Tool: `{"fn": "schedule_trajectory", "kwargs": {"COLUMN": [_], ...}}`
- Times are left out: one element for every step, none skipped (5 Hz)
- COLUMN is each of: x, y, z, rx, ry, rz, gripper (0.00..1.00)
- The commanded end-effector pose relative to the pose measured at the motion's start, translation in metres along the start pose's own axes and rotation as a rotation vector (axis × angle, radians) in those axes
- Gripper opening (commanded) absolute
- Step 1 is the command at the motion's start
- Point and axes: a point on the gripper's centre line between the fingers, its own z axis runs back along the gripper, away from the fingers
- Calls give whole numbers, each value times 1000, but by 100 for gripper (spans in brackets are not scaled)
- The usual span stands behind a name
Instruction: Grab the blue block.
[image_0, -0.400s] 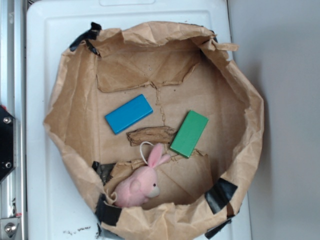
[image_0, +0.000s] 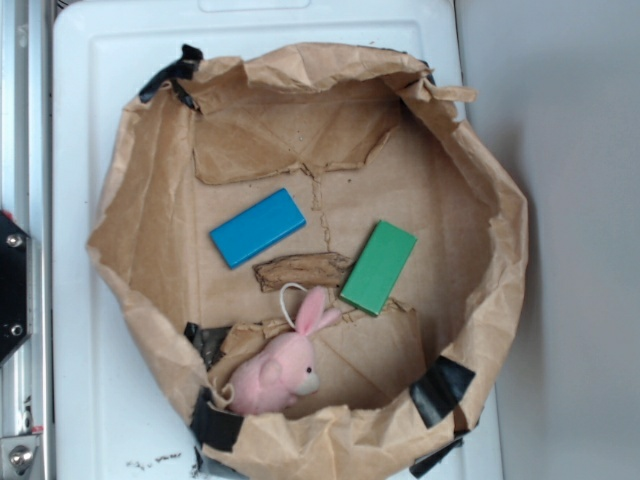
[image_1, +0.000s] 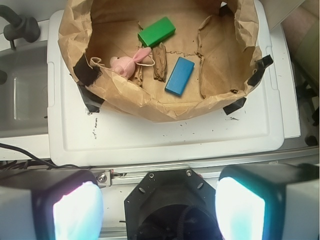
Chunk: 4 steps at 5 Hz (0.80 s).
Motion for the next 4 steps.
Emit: {"fn": "schedule_trajectory", "kwargs": {"x": [67,95,113,104], "y": [-1,6,24,33], "z": [-18,-34,-61,-104], "rx": [-53,-66,-30,34], "ry": [-27,-33,-46,23], "rz": [-24,-19,44,55], "gripper": [100,100,100,100]}}
